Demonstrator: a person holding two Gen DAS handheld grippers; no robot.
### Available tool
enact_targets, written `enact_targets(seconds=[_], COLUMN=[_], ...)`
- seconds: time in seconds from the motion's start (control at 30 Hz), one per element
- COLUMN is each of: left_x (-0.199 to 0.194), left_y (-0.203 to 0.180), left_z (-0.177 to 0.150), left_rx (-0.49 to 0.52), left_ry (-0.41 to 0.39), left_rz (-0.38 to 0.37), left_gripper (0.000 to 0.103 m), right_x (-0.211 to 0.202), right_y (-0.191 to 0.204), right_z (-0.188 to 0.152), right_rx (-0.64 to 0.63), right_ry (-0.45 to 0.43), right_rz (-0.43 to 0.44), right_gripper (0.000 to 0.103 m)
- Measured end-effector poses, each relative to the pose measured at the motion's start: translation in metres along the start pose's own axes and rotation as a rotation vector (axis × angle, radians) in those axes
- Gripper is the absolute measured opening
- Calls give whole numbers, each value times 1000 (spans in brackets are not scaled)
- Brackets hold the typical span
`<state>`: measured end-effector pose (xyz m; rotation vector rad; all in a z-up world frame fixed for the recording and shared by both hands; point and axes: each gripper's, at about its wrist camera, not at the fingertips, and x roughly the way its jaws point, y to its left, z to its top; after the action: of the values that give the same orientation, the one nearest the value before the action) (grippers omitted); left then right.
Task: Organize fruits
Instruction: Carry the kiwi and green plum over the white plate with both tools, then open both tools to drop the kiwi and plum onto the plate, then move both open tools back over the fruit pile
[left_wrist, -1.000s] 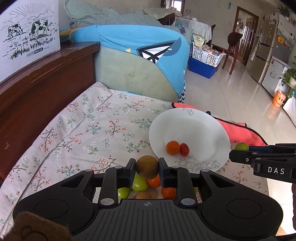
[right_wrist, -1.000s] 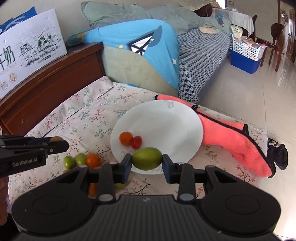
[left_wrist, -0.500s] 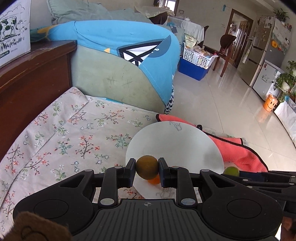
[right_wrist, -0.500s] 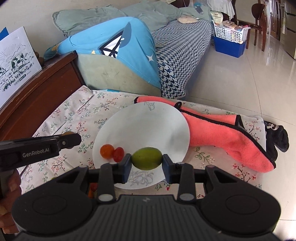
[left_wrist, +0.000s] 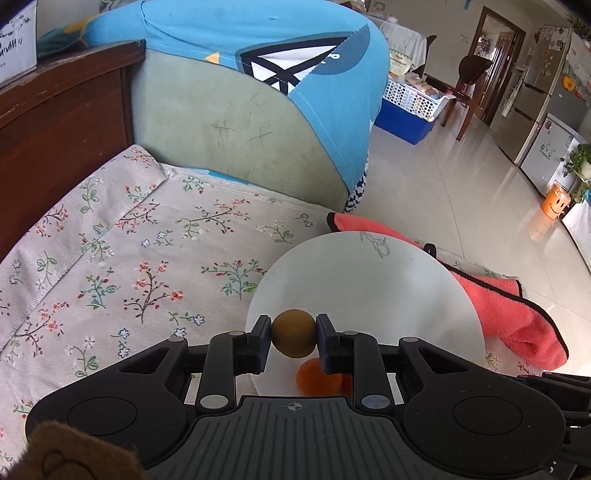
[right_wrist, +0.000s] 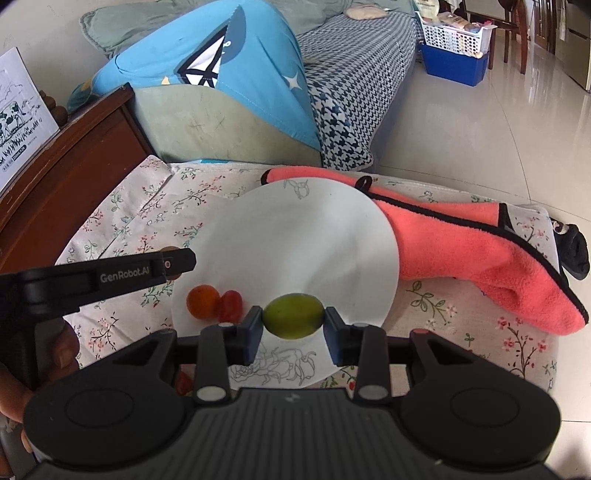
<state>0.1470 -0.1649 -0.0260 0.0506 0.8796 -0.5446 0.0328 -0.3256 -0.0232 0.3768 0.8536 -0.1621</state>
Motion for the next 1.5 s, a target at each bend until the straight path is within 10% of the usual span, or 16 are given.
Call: enact_targets(seconds=[0.3, 0.43, 0.63, 1.5], left_x=[9, -3, -31, -117], left_y=[-4, -5, -9, 31], left_z=[2, 6, 16, -28], left_rx=[-21, -26, -14, 57], left_ry=[3, -44, -122, -51], left_rz=[-9, 7, 20, 138], left_gripper=[27, 67, 91, 96], right_x=[17, 13, 0, -56], right_y=[-4, -5, -5, 29], right_z=[3, 5, 11, -28], right_rx=[58, 80, 87, -139], right_ry=[13, -4, -43, -54], right_rz=[-4, 11, 31, 92], right_gripper=[37, 40, 44, 65])
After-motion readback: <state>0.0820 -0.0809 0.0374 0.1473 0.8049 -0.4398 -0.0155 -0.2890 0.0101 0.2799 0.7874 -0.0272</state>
